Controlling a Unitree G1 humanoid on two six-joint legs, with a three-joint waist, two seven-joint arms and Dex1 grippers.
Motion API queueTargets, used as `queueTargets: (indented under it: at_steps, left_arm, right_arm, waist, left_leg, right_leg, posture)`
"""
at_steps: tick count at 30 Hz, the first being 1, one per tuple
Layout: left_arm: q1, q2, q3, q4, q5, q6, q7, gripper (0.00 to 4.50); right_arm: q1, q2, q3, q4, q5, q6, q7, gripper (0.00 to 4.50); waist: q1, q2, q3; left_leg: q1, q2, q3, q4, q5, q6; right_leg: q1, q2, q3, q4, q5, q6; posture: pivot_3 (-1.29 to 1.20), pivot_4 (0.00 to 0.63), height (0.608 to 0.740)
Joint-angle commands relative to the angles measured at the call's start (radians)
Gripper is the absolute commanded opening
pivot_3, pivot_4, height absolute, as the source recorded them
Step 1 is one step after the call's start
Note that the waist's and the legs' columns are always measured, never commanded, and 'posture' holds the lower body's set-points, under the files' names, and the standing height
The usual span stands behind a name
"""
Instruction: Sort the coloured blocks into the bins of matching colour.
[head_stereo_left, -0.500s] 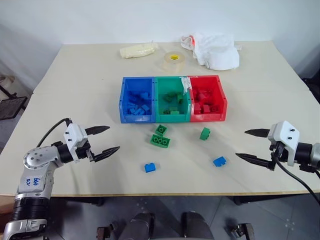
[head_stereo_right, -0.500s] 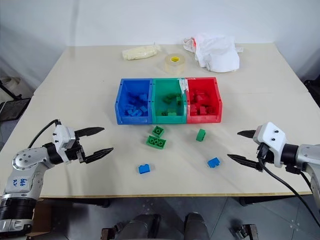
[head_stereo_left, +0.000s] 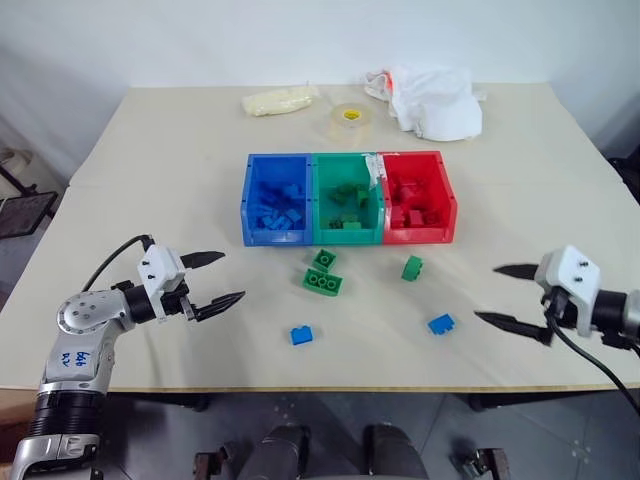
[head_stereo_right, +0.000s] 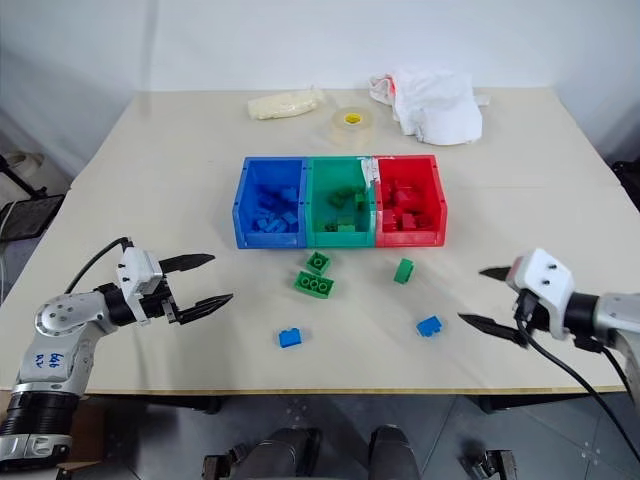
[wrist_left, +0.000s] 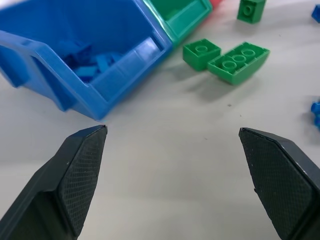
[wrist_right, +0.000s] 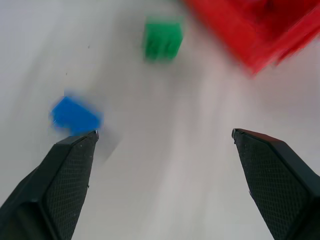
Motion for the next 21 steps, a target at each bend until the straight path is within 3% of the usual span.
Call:
queueTargets:
  at_steps: [1, 8, 15, 21]
  left_arm:
    - [-0.013, 0.005, 0.010, -0.016, -0.027, 0.005, -0.027, 4.49]
    - [0.014, -0.007, 0.018, -0.051, -0.054, -0.002, -0.062, 4.49]
    - [0.102, 0.000, 0.038, -0.153, -0.079, 0.033, -0.043, 4.49]
    - [0.197, -0.005, 0.062, -0.275, -0.101, 0.088, 0.005, 4.49]
  right_arm:
    - [0.046, -0.056, -0.072, 0.014, -0.029, -0.040, 0.038, 4.50]
    - [-0.018, -0.044, 0.010, -0.063, 0.004, 0.014, 0.044, 4.50]
    - [-0.125, -0.025, 0.193, -0.123, -0.011, 0.050, 0.069, 4.50]
    - [-0.276, 0.034, 0.371, -0.035, -0.078, 0.010, 0.110, 4.50]
  waist:
    - [0.004, 0.000, 0.000]
    - [-0.005, 0.001, 0.001]
    - [-0.010, 0.001, 0.001]
    - [-0.011, 0.001, 0.002]
  left_leg:
    - [0.000, 0.000, 0.001, 0.000, 0.000, 0.000]
    - [0.002, 0.002, 0.005, -0.001, 0.000, 0.000]
    - [0.002, 0.002, 0.005, -0.001, -0.001, 0.000]
    - [0.003, 0.003, 0.005, 0.000, -0.001, 0.000]
  right_leg:
    - [0.000, 0.000, 0.000, 0.000, 0.000, 0.000]
    - [0.000, -0.001, -0.001, 0.000, 0.000, 0.000]
    - [0.000, -0.001, 0.000, 0.000, 0.000, 0.000]
    - [0.000, -0.001, 0.004, -0.001, 0.000, 0.000]
  posture:
    - [0.00, 0.150, 0.740]
    - [0.00, 0.150, 0.740]
    - [0.00, 0.150, 0.740]
    - [0.00, 0.150, 0.740]
